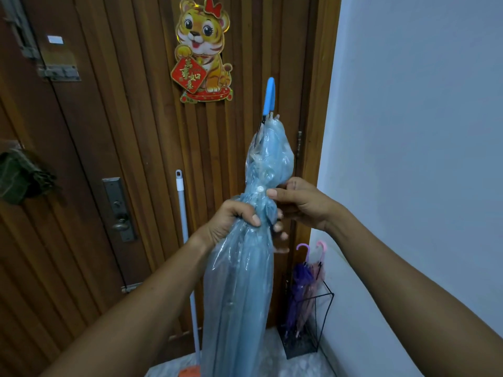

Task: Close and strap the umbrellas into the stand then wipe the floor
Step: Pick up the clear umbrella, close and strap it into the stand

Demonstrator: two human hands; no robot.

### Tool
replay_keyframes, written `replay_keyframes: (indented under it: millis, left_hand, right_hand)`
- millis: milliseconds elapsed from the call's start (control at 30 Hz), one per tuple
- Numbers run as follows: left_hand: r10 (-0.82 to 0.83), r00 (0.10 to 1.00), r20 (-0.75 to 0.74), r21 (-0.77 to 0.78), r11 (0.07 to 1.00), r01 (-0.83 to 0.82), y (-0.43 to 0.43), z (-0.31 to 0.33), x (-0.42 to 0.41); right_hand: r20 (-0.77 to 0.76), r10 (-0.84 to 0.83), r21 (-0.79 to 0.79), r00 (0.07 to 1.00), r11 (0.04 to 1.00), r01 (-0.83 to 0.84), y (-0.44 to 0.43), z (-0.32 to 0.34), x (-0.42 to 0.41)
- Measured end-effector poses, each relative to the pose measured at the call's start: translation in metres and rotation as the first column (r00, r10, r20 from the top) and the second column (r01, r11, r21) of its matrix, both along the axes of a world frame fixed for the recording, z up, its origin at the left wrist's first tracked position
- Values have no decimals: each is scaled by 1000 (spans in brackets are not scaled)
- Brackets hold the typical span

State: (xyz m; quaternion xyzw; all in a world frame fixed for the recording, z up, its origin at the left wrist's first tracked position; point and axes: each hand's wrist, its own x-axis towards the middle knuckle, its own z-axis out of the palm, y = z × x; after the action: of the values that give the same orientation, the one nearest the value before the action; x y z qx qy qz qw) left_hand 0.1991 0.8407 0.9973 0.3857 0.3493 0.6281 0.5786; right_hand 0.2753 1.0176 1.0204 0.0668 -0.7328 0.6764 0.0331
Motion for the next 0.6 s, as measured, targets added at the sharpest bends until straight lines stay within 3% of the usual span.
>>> replay_keyframes:
  millis: [67, 133, 200, 267, 333, 433, 500, 600]
  left_hand:
    - [173, 974, -148, -76, 980, -185, -2, 1, -2]
    - [336, 888, -314, -95, 919, -382, -5, -2, -8]
    - [416, 778, -471, -71, 861, -503, -3, -7, -8]
    - [502, 617, -606, 1, 776, -631, 5, -11, 2]
    - [628, 481, -612, 59, 642, -764, 16, -17, 11]
    - [723, 400, -563, -18, 473, -881, 23, -21, 14]
    - [724, 385, -571, -63, 429, -901, 19, -20, 12]
    - [722, 435, -538, -90, 464, -881, 12, -15, 11]
  right_hand:
    - [-60, -58, -30, 996, 998, 57, -1, 4, 1]
    - [-172, -234, 78, 957, 965, 250, -3, 9, 2]
    - [-259, -371, 235, 892, 872, 430, -1, 6, -5]
    - [-248, -390, 376, 887, 805, 459, -5, 2, -11]
    - [-241, -353, 505, 904, 750, 428, -9, -1, -15]
    - [-248, -276, 590, 929, 717, 370, -11, 4, -14]
    - [-213, -250, 576, 944, 748, 329, -6, 6, -10]
    - [-192, -219, 526, 957, 800, 289, 2, 7, -3]
